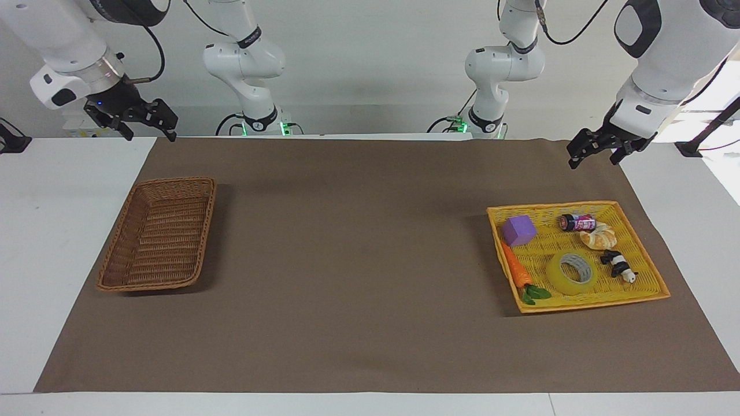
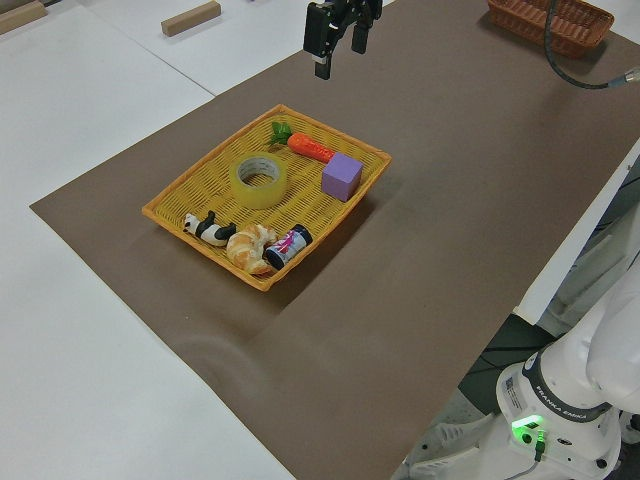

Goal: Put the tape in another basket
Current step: 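Lower the left gripper onto the yellow tape roll in the orange basket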

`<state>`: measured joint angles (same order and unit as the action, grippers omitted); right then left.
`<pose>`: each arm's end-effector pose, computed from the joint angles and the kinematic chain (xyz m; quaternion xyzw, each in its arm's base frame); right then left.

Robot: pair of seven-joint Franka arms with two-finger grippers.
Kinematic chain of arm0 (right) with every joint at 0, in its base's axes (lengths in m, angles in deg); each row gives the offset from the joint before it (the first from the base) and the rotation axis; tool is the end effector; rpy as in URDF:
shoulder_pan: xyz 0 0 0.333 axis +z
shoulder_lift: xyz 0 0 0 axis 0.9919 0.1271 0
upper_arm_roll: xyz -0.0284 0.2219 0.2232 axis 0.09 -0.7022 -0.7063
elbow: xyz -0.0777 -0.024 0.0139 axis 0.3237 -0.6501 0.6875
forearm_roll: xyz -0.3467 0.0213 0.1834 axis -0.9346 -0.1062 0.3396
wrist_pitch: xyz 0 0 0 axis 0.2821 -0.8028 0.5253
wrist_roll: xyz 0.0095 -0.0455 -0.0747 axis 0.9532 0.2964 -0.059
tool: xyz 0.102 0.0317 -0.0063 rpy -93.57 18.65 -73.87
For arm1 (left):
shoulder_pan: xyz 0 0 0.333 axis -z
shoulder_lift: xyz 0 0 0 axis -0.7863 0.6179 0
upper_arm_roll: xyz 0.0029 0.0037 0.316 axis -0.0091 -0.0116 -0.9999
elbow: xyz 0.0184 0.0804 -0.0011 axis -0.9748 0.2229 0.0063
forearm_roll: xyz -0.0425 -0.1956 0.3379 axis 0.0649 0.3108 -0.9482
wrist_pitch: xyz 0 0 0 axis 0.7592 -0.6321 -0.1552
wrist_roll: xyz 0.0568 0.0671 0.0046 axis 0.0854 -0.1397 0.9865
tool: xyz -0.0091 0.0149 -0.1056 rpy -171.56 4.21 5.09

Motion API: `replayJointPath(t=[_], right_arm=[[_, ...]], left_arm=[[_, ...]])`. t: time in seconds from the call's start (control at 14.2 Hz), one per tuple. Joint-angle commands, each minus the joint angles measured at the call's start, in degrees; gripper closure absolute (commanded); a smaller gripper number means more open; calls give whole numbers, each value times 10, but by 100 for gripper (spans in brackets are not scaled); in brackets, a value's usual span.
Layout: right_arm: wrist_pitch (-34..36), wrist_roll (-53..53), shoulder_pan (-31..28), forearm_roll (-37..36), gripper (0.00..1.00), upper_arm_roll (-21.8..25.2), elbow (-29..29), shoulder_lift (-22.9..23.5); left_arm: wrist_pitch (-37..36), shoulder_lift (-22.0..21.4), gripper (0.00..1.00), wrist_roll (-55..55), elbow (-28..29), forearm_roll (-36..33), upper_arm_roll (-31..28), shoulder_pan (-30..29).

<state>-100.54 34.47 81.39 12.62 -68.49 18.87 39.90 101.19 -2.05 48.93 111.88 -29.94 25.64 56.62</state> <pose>0.5017 -0.0837 0.6236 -0.9968 0.0338 0.0716 0.0115 0.5413 -0.0453 0.6117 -0.9993 0.0122 0.0289 0.0183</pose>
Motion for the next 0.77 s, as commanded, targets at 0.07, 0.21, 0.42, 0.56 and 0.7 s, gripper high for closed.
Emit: replayJointPath(t=[0.07,0.21,0.42,0.56,0.7], right_arm=[[-7,-10,-5,-6,1,-5,16,-12],[-7,-10,-5,-6,1,-5,16,-13],[-7,-10,-5,-6,1,-5,16,-12],[-7,-10,-5,-6,1,-5,16,-13],[-7,-10,-5,-6,1,-5,16,-13]], left_arm=[[3,-13,0,2,17,-1,0,-6],[62,-21,2,-6,56,-2,1,-41],[164,24,5,-8,101,-1,0,-58],[228,86,10,-6,103,-1,0,-66],[301,145,10,-5,101,-1,0,-77]])
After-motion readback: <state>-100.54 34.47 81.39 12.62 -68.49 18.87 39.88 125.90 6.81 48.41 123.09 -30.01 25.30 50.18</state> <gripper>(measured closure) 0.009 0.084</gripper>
